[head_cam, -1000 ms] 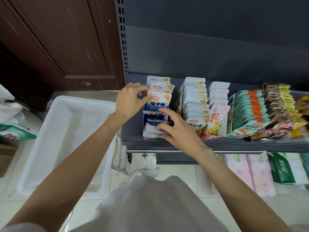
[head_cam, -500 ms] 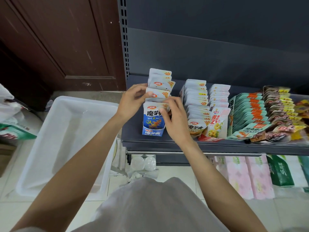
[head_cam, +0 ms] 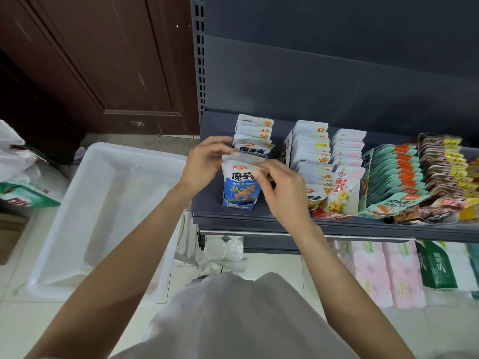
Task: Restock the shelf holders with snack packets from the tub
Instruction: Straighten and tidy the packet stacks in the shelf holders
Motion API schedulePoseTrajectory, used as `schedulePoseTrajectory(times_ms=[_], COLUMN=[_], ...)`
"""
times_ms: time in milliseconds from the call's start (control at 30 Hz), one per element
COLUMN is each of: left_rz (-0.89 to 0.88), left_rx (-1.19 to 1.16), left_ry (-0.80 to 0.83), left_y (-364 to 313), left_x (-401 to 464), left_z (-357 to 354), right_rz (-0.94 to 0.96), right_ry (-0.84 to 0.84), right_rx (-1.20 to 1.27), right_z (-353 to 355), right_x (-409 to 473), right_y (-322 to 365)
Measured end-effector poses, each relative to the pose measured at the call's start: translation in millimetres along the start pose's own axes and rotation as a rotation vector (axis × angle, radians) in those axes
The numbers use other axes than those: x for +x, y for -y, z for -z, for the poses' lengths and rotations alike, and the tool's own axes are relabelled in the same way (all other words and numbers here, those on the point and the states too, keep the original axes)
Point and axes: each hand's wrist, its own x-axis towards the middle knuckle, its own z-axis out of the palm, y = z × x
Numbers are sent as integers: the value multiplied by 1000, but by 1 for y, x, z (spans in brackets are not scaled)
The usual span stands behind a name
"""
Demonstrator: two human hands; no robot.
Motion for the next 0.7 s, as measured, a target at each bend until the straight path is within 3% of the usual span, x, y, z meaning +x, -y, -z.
schedulePoseTrajectory(times_ms=[67,133,233,333,433,700], left_rz=[35,126,296,402,405,339], left_rx=[62,-24,-271,-402,-412,-373], left_ry=[-36,-90,-225,-204,-127,-122], left_y=[-1,-5,-7,-1,0,-20], left_x=[1,-3,-25,-57,-77,-68], left_z=[0,-3,-16,-37,-57,-60], right_rz=[-174,-285,-349,-497,-550,-595], right_ry=[117,134,-40,-38,-6,-37], right_rx=[-43,14,384,753,877,964], right_z=[-5,-13,-25,-34,-40,-37], right_x=[0,-7,-21,-28,-27,-5], right_y=[-2,1,12,20,18,20])
